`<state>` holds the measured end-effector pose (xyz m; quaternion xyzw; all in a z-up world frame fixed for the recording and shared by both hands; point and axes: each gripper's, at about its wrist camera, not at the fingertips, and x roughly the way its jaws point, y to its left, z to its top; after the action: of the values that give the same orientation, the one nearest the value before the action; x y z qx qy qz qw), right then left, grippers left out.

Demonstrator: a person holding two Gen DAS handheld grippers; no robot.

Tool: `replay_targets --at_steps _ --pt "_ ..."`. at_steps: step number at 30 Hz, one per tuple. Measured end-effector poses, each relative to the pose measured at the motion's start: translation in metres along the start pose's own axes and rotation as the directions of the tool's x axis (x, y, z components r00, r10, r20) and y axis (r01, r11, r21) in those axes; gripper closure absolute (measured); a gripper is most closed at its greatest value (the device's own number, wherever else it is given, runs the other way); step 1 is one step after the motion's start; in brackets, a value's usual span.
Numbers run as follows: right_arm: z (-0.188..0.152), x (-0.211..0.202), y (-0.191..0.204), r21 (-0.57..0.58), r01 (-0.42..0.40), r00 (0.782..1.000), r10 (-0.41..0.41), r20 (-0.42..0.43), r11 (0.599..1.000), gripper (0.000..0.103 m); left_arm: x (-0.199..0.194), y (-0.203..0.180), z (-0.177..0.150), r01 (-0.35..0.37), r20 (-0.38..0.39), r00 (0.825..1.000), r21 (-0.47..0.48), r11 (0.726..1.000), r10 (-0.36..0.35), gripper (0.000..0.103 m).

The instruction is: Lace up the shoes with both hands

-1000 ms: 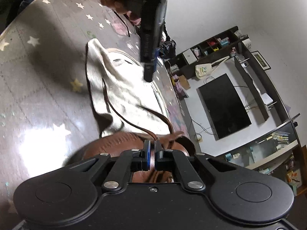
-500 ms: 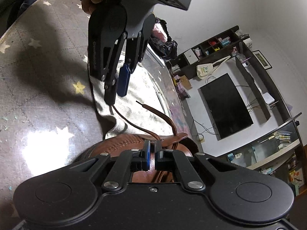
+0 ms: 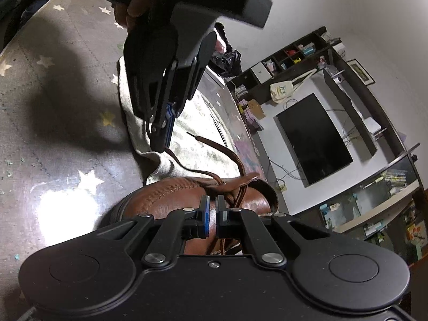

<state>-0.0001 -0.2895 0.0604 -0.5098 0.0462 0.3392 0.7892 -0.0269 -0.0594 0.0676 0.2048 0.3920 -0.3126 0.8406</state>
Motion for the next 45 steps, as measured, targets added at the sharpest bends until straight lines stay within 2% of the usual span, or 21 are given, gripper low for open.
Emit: replay_targets --at_steps 4,9,15,21,24,26,30,32,33,35,37,38,41,42,43,45 --pt "0.000 -0.005 0.004 0.006 -0.001 1.000 0.001 0.003 1.000 0.100 -0.017 -0.006 0.015 0.098 0.074 0.993 -0.085 0.991 -0.092 0.101" --pt "-0.002 -0.014 0.005 0.013 0.009 1.000 -0.009 0.003 1.000 0.100 -0.021 -0.018 0.040 0.207 0.151 0.971 -0.132 0.969 -0.187 0.101" --pt "-0.012 -0.020 0.004 0.028 0.029 0.999 -0.029 -0.022 0.999 0.100 -0.001 -0.020 0.071 0.230 0.183 0.964 -0.189 0.955 -0.196 0.101" --pt "-0.023 -0.024 -0.003 0.110 0.037 0.999 -0.033 -0.044 0.993 0.099 0.020 -0.012 0.083 0.277 0.195 0.955 -0.297 0.914 -0.226 0.100" --pt "-0.027 -0.023 -0.010 0.175 0.042 0.999 -0.035 -0.042 0.984 0.080 0.018 -0.009 0.082 0.286 0.208 0.952 -0.324 0.902 -0.227 0.100" --pt "-0.028 -0.021 -0.016 0.229 0.030 0.999 -0.024 -0.031 0.973 0.080 0.014 -0.006 0.081 0.283 0.224 0.950 -0.335 0.898 -0.216 0.100" --pt "-0.030 -0.016 -0.033 0.423 -0.032 0.999 0.033 0.006 0.905 0.080 0.009 -0.004 0.081 0.280 0.241 0.948 -0.335 0.899 -0.206 0.100" --pt "-0.032 -0.015 -0.042 0.516 -0.061 0.998 0.054 0.028 0.855 0.080 0.008 -0.004 0.080 0.283 0.248 0.947 -0.335 0.899 -0.205 0.100" --pt "-0.035 -0.015 -0.050 0.596 -0.087 0.996 0.073 0.047 0.799 0.080 0.008 -0.003 0.080 0.284 0.251 0.946 -0.334 0.899 -0.206 0.100" --pt "-0.040 -0.014 -0.057 0.668 -0.117 0.993 0.094 0.071 0.735 0.080 0.008 -0.003 0.079 0.288 0.255 0.944 -0.334 0.898 -0.208 0.100" --pt "-0.048 -0.012 -0.067 0.767 -0.147 0.989 0.111 0.099 0.624 0.080 0.007 -0.003 0.077 0.292 0.260 0.942 -0.333 0.896 -0.211 0.100" --pt "-0.049 -0.012 -0.069 0.782 -0.152 0.988 0.114 0.104 0.605 0.080 0.007 -0.003 0.077 0.294 0.263 0.941 -0.333 0.896 -0.212 0.100" --pt "-0.058 -0.008 -0.077 0.853 -0.187 0.981 0.133 0.139 0.487 0.080 0.006 -0.001 0.075 0.294 0.266 0.941 -0.329 0.897 -0.211 0.100" --pt "-0.061 -0.005 -0.078 0.866 -0.193 0.980 0.141 0.143 0.460 0.083 0.006 -0.001 0.075 0.294 0.266 0.941 -0.329 0.897 -0.211 0.100" --pt "-0.062 -0.003 -0.079 0.877 -0.198 0.978 0.147 0.147 0.438 0.093 0.005 0.000 0.074 0.295 0.268 0.940 -0.323 0.899 -0.212 0.100" --pt "-0.063 -0.005 -0.078 0.869 -0.189 0.980 0.148 0.135 0.457 0.096 0.002 0.000 0.073 0.289 0.265 0.941 -0.303 0.908 -0.211 0.100"
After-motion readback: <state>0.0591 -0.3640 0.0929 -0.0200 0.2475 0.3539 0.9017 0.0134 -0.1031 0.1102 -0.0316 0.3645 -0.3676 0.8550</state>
